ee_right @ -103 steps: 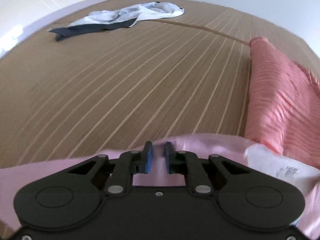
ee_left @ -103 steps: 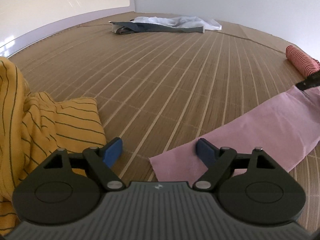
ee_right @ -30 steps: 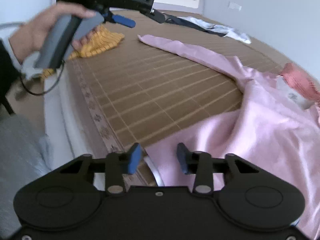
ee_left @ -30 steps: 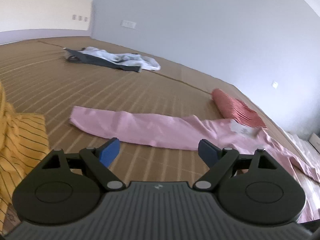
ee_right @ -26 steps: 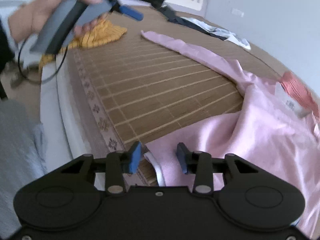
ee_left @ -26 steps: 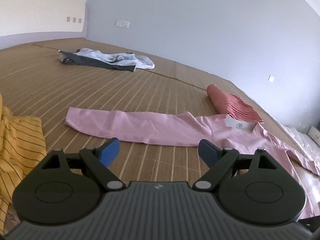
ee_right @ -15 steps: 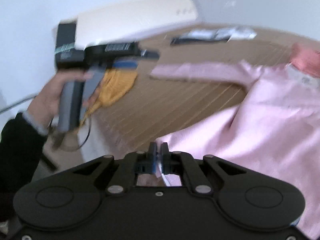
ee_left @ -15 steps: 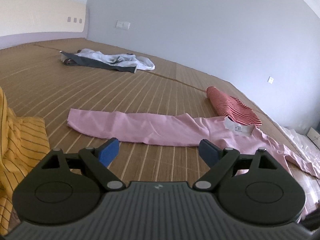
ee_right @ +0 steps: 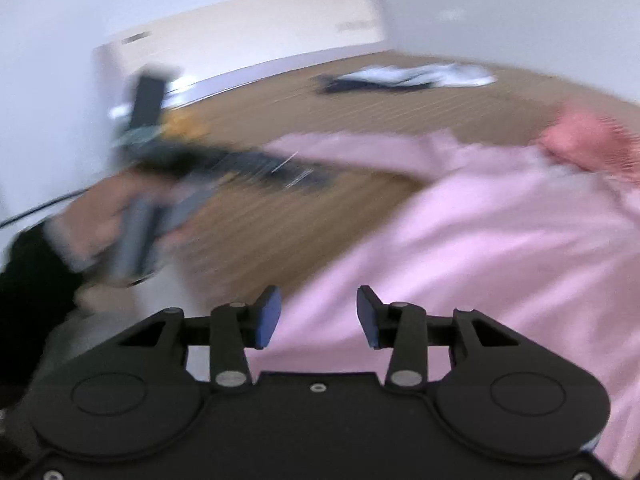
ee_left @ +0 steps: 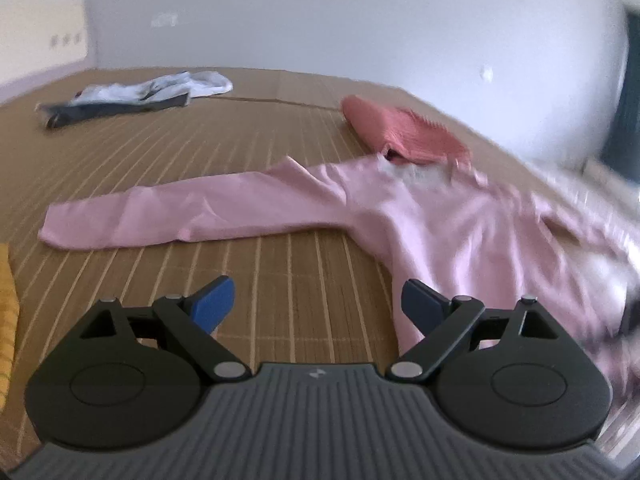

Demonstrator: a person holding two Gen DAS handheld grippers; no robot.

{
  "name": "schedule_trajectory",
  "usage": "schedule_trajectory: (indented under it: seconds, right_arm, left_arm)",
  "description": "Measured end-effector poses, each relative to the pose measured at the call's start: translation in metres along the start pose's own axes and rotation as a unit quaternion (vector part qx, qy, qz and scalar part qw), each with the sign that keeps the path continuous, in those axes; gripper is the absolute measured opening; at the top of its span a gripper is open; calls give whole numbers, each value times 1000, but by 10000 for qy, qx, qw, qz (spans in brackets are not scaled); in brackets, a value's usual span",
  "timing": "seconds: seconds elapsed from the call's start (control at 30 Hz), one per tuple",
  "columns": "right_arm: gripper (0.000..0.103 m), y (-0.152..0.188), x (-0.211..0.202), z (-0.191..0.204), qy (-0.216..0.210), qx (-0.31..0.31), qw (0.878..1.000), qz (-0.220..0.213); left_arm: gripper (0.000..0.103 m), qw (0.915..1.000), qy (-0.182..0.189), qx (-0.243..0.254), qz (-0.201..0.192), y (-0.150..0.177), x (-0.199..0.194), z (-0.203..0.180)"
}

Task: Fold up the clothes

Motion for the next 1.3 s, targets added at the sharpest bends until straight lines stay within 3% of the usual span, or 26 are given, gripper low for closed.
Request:
schedule_trajectory:
  seconds: [0.1,0.23,0.37,0.5,0.53,0.6,0.73,0.87,0.93,1.0,1.1,1.2,1.3]
  right_arm:
    - [34,-38,16,-39,561,-49,9984,-67]
    - [39,-96,82,-59,415,95,9990,95]
    - [42,-116,177,-50,352,-508,9934,961]
    - [38,-107,236,-36,843,-1533,9725,1539]
    - [37,-107,244,-35,904,-1649,9699,1548]
    - [4,-110,254,-33,901,-1718,9686,1556]
    - [4,-137,268,-46,1162,-1388,9764,1180]
    - [8,-151,286,-70,1025,-688,9864,1084]
    - [20,-147,276,-69,843,-650,9881,1114]
    - [50,-144,257,-68,685,-638,9901,1048]
    - [54,-137,205,-57,642,-783,9920,755]
    - [54,-106,151,-48,677,-1015,9897,743]
    - [55,-63,98,-19,403,-1456,9865,637]
  left_arm:
    - [93,9996,51,232,154,7,9,-10]
    - [93,9984,333,64,446,20,22,-19]
    - [93,9947,726,87,724,30,28,-38]
    - [93,9911,902,223,957,41,35,-51]
    - [93,9902,933,224,1010,44,37,-53]
    - [93,9888,993,206,1095,49,40,-55]
    - [93,9855,1105,284,1255,58,42,-63]
    - [93,9831,1134,505,1342,63,42,-71]
    - [93,9821,1118,630,1379,63,41,-69]
    - [93,9834,1007,682,1349,59,38,-61]
    - [93,9876,821,568,1208,50,27,-40]
    - [94,9933,619,241,944,39,13,-14]
    - [94,9960,450,-329,694,27,2,12]
Point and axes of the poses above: each gripper's, at about its wrist camera, not at the fingertips, and x roughly the way its jaws point, z to its left, y to its underside, the point moved 10 cm from there along x, roughly the way its jaws point, and after that the axes turned 2 degrees about y, right-handed, at the moved point
